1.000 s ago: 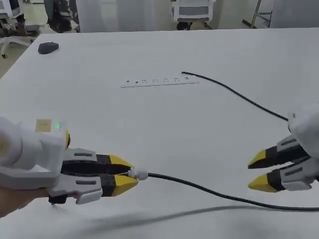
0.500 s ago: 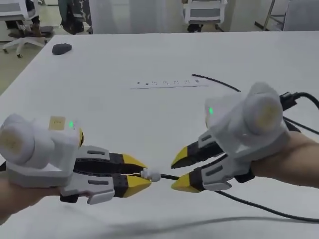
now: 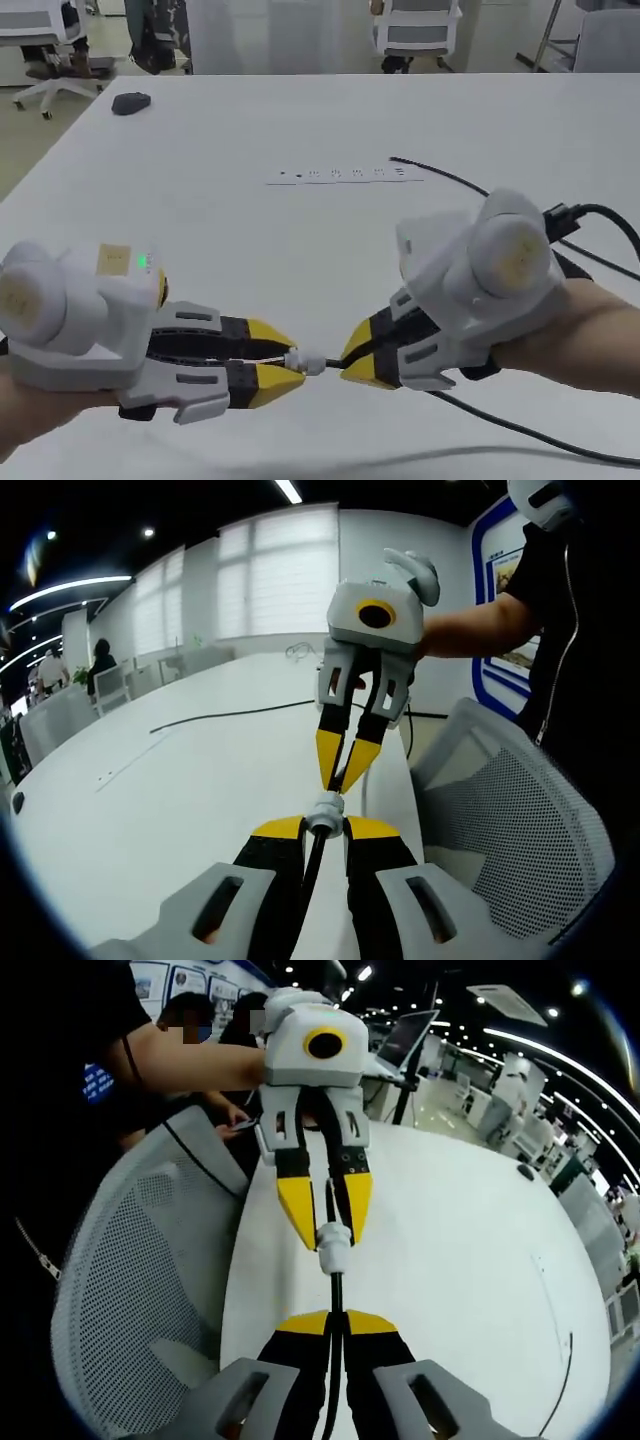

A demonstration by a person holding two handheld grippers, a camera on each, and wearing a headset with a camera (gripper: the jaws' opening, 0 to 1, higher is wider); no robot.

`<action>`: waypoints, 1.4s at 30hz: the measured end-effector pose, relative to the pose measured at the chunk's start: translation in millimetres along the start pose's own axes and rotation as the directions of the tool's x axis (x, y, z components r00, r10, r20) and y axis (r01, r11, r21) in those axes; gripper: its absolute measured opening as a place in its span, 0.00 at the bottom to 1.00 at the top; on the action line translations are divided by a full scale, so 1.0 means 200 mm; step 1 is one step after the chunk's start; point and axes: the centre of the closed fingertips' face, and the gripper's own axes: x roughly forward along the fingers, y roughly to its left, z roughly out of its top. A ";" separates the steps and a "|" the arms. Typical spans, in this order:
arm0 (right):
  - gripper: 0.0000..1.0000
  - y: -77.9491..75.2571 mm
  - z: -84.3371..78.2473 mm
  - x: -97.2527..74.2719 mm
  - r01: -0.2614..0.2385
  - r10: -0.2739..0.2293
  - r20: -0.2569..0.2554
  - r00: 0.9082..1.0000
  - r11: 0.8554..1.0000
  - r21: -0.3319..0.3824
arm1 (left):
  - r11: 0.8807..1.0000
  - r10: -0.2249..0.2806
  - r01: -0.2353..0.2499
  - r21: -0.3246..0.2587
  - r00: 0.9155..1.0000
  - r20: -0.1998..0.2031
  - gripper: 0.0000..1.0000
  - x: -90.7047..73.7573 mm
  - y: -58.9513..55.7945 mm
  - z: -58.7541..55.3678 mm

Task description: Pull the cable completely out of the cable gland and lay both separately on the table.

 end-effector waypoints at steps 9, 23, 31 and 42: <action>0.00 -0.03 -0.22 -0.13 0.050 -0.048 -0.046 0.998 0.997 0.059 | 0.999 0.048 -0.048 -0.021 0.998 0.029 0.14 -0.08 0.02 -0.02; 0.00 -0.06 -0.52 -0.12 0.094 -0.069 -0.185 0.980 0.987 0.129 | 0.995 0.087 -0.086 -0.050 0.996 0.009 0.14 -0.14 0.04 -0.07; 0.12 -0.05 -0.53 -0.10 0.068 -0.027 -0.229 0.973 0.982 0.173 | 0.995 0.093 -0.094 -0.042 0.996 -0.012 0.14 -0.13 0.04 -0.08; 0.15 -0.05 0.10 0.01 0.017 -0.020 0.040 0.999 0.997 0.078 | 0.996 0.087 -0.087 -0.032 0.996 -0.004 0.14 -0.12 0.03 -0.06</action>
